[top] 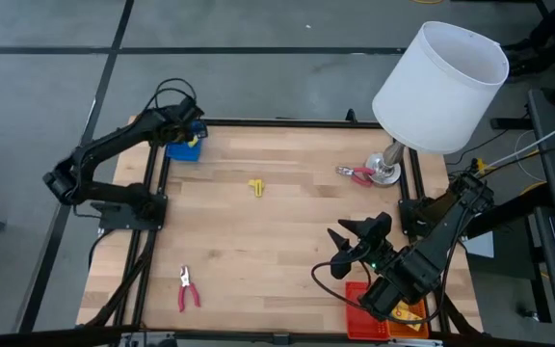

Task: Pick & Place School Supplies
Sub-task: Put the yellow eraser into the blue bin

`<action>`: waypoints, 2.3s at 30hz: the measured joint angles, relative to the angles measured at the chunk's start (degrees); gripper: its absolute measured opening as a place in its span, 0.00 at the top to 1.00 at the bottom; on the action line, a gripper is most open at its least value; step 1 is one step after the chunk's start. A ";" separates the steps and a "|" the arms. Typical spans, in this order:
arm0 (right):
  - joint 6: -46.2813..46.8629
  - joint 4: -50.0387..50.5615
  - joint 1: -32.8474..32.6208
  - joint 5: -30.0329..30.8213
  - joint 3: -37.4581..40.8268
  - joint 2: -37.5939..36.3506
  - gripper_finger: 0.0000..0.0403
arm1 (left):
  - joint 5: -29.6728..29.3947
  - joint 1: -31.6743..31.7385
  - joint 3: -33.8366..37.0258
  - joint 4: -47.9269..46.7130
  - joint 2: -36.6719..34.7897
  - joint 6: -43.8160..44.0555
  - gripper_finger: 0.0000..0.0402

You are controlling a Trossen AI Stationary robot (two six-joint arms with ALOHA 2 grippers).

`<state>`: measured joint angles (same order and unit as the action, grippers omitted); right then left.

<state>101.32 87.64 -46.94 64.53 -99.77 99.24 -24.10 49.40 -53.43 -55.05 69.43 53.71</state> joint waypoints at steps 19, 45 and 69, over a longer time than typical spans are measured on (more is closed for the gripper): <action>1.81 -0.28 -0.81 -0.88 0.00 0.00 0.56 | 5.62 -0.16 0.00 11.99 0.01 -10.50 0.55; 6.10 -0.49 -0.42 -1.14 0.00 0.00 0.56 | 32.88 -30.42 -0.04 32.62 21.66 -26.33 0.46; 6.25 -2.92 -1.03 -2.62 0.00 0.00 0.56 | 44.50 -22.83 -0.09 37.96 29.60 -37.57 0.46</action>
<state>107.57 84.71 -47.97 61.91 -99.76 99.24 20.40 26.57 -53.52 -17.08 99.04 16.14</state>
